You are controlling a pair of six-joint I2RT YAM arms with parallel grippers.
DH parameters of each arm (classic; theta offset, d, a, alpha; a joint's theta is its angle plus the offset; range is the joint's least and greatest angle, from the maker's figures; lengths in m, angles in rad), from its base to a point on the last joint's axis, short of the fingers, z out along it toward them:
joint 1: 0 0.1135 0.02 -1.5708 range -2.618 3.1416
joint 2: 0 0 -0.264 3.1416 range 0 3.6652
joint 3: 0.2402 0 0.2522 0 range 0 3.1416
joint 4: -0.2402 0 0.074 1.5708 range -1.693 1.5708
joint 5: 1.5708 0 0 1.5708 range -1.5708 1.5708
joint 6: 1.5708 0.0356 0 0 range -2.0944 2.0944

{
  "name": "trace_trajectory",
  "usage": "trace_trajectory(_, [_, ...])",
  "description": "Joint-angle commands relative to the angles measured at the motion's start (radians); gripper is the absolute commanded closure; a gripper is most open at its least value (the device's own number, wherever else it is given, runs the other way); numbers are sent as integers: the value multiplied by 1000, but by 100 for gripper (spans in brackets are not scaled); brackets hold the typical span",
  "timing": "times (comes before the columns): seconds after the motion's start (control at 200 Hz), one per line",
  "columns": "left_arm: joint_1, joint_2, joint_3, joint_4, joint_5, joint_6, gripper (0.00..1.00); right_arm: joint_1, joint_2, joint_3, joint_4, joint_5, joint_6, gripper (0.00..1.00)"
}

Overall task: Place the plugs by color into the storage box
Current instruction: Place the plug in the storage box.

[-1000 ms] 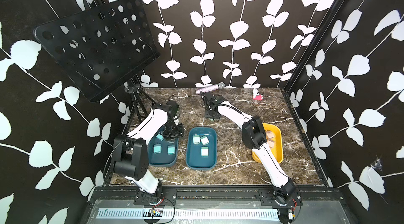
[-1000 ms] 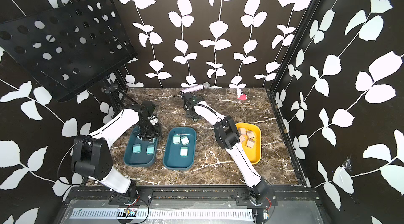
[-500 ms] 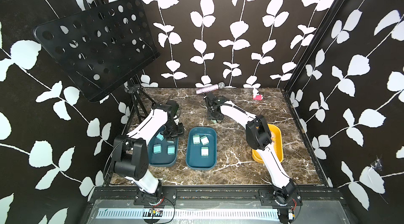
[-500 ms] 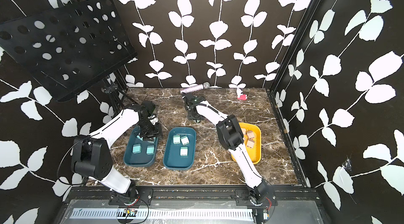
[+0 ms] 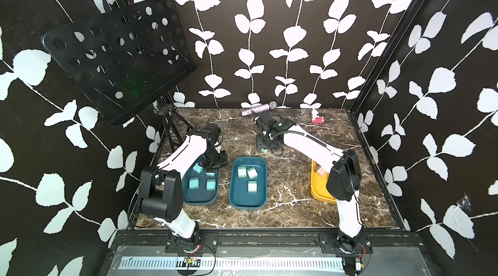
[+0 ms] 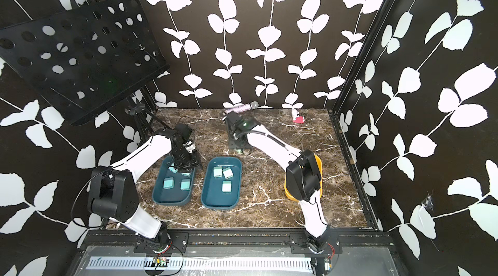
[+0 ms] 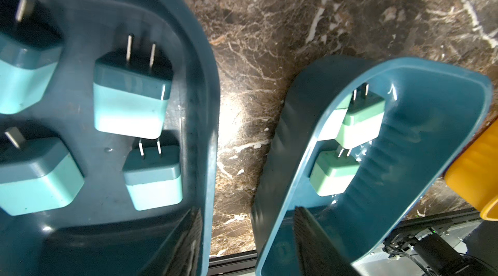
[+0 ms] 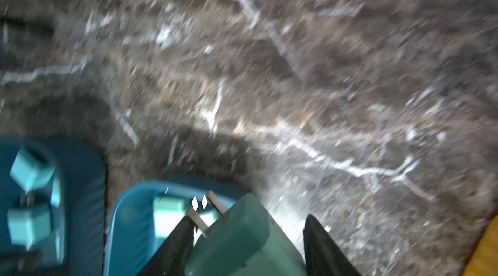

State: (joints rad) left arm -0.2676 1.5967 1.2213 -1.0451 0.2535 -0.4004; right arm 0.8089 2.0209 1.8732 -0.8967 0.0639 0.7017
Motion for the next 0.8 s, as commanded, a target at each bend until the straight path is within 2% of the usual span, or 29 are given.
trace_trajectory(0.0, [0,-3,8,-11,-8,-2,43,101,-35,-91,16,-49,63,63])
trace_trajectory(0.125, [2,-1,14,-23,-21,11,43,195,-45,-167,73,-74,109,63])
trace_trajectory(0.285, [2,-10,1,-38,-36,23,43,253,-10,-193,116,-92,139,63])
trace_trajectory(0.795, [4,-34,-59,-23,-17,-4,43,294,95,-216,245,-114,194,62])
